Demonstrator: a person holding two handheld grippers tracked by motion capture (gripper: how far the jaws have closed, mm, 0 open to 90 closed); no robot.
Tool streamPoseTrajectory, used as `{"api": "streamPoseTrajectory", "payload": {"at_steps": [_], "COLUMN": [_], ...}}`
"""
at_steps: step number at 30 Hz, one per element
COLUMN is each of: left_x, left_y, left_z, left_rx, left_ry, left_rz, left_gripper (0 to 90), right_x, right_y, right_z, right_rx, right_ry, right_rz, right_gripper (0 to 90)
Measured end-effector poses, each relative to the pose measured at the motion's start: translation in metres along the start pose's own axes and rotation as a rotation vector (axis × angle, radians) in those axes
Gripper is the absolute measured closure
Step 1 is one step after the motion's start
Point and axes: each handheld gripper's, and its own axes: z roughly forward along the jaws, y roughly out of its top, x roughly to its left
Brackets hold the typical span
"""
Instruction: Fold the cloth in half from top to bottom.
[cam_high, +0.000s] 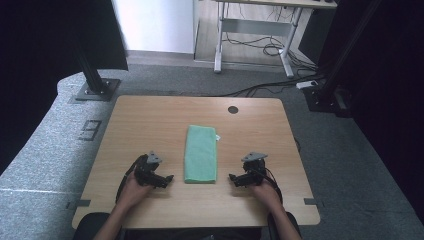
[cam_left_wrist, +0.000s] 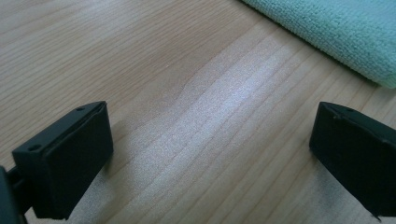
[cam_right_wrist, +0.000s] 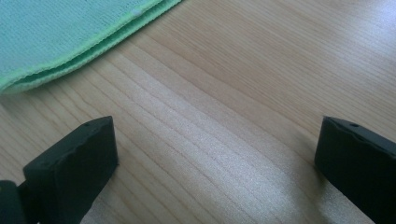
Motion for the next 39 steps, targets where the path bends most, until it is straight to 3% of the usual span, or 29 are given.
{"api": "streamPoseTrajectory", "payload": {"at_steps": [7, 15, 19, 24, 32, 35, 39], "left_x": [-0.001, -0.009, -0.012, -0.018, -0.019, -0.018, -0.023], "left_y": [0.008, 0.037, 0.052, 0.065, 0.065, 0.064, 0.064], "left_z": [0.002, 0.001, 0.011, 0.028, 0.052, 0.051, 0.047], "left_rx": [0.027, -0.027, -0.042, -0.058, -0.003, -0.008, 0.01], "left_ry": [0.007, 0.022, 0.013, 0.038, 0.057, 0.051, 0.063], "left_rz": [-0.002, 0.04, 0.036, 0.036, 0.044, 0.029, 0.068], "left_gripper": [0.2, 0.5, 0.8, 1.1, 0.8, 0.9, 2.6], "right_x": [0.0, -0.002, 0.001, 0.011, 0.023, 0.027, 0.029], "right_y": [0.002, 0.016, 0.027, 0.045, 0.07, 0.069, 0.064], "right_z": [0.0, 0.003, 0.008, 0.016, 0.044, 0.055, 0.056], "right_rx": [0.02, 0.009, 0.008, -0.001, -0.006, 0.032, 0.036], "right_ry": [0.004, 0.039, 0.05, 0.054, 0.058, 0.042, 0.054], "right_rz": [0.001, 0.019, 0.01, -0.013, -0.031, -0.059, -0.045], "right_gripper": [0.0, 0.0, 0.0, 0.3, 0.3, 0.4, 3.6]}}
